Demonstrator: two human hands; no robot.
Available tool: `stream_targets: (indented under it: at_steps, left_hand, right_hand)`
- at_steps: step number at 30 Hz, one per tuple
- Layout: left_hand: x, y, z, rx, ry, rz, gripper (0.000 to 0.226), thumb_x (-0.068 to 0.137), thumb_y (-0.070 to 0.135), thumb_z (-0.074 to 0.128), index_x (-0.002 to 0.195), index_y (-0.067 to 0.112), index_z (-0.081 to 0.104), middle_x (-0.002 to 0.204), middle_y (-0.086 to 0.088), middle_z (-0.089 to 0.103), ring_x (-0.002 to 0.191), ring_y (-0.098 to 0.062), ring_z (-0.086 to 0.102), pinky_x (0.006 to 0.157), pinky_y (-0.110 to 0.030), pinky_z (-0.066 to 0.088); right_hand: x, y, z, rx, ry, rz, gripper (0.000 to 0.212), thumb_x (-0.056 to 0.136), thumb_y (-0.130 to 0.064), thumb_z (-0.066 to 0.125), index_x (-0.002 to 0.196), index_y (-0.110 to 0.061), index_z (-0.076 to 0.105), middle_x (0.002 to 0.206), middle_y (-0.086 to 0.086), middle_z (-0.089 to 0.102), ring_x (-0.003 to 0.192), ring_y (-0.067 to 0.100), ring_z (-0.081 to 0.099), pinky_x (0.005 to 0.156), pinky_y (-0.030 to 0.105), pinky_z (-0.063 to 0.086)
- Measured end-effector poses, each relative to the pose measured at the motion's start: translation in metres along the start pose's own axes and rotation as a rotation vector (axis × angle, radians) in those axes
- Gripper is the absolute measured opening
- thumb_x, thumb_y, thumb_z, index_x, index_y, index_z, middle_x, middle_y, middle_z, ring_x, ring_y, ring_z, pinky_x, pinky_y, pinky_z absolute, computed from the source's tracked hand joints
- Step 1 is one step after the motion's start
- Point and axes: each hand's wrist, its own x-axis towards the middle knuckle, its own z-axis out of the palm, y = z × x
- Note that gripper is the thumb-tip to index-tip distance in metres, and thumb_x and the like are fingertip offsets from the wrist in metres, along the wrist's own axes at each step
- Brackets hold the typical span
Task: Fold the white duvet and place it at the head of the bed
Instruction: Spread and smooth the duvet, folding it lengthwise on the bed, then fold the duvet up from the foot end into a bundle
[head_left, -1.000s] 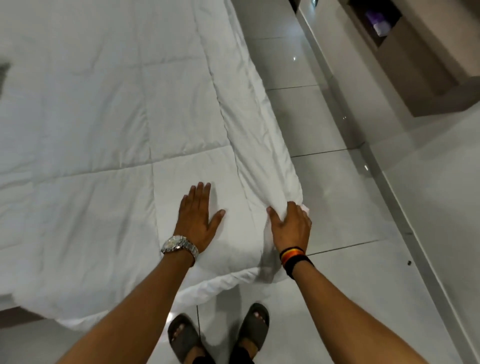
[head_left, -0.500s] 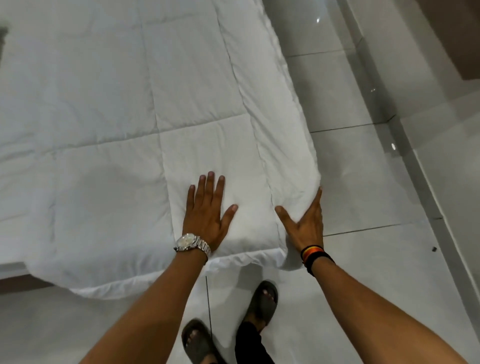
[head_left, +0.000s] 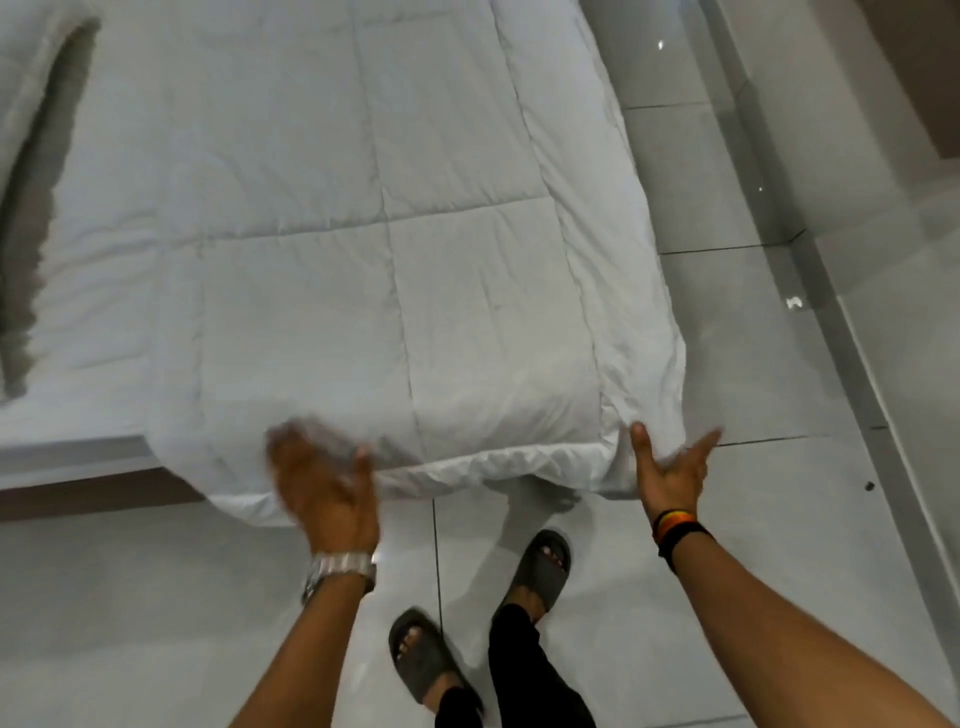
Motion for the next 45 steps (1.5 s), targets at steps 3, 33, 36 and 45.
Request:
stream_targets:
  at_steps: [3, 33, 36, 45]
  left_hand:
    - [-0.017, -0.071, -0.007, -0.385, 0.027, -0.686, 0.122, 0.080, 0.085, 0.051, 0.163, 0.017, -0.005, 0.172, -0.009, -0.001, 0.157, -0.030, 0.010, 0.126, -0.050, 0.014]
    - [0.004, 0.030, -0.162, -0.812, 0.354, -0.644, 0.111, 0.074, 0.009, 0.090, 0.161, 0.026, 0.022, 0.150, 0.004, 0.039, 0.129, -0.011, 0.048, 0.110, -0.028, 0.039]
    - [0.061, 0.082, -0.191, -0.823, 0.394, -0.534, 0.103, 0.078, 0.011, 0.086, 0.158, 0.037, 0.026, 0.146, 0.007, 0.042, 0.126, -0.016, 0.051, 0.107, -0.030, 0.040]
    - [0.335, 0.176, -0.162, -0.798, 0.274, -0.174, 0.086, 0.094, 0.013, 0.070, 0.162, 0.022, 0.018, 0.155, -0.008, 0.043, 0.136, -0.020, 0.049, 0.109, -0.021, 0.040]
  right_hand:
    - [-0.033, 0.038, 0.032, 0.224, -0.035, 0.262, 0.140, 0.062, -0.093, 0.062, 0.156, -0.040, -0.026, 0.171, 0.001, 0.014, 0.149, 0.030, 0.034, 0.116, 0.059, 0.036]
    - [-0.167, -0.142, -0.013, 0.498, 0.358, 0.043, 0.105, 0.080, -0.007, 0.082, 0.160, -0.038, 0.021, 0.155, 0.016, 0.041, 0.117, 0.029, 0.056, 0.091, 0.033, 0.042]
    - [-0.161, -0.217, -0.011, 0.428, 0.305, -0.044, 0.107, 0.080, -0.011, 0.081, 0.160, -0.039, 0.016, 0.152, 0.020, 0.045, 0.125, 0.038, 0.057, 0.096, 0.041, 0.045]
    - [-0.021, -0.449, 0.064, 0.403, -0.337, -0.316, 0.112, 0.089, -0.022, 0.079, 0.161, -0.045, -0.003, 0.142, 0.007, 0.052, 0.129, 0.031, 0.053, 0.097, 0.056, 0.055]
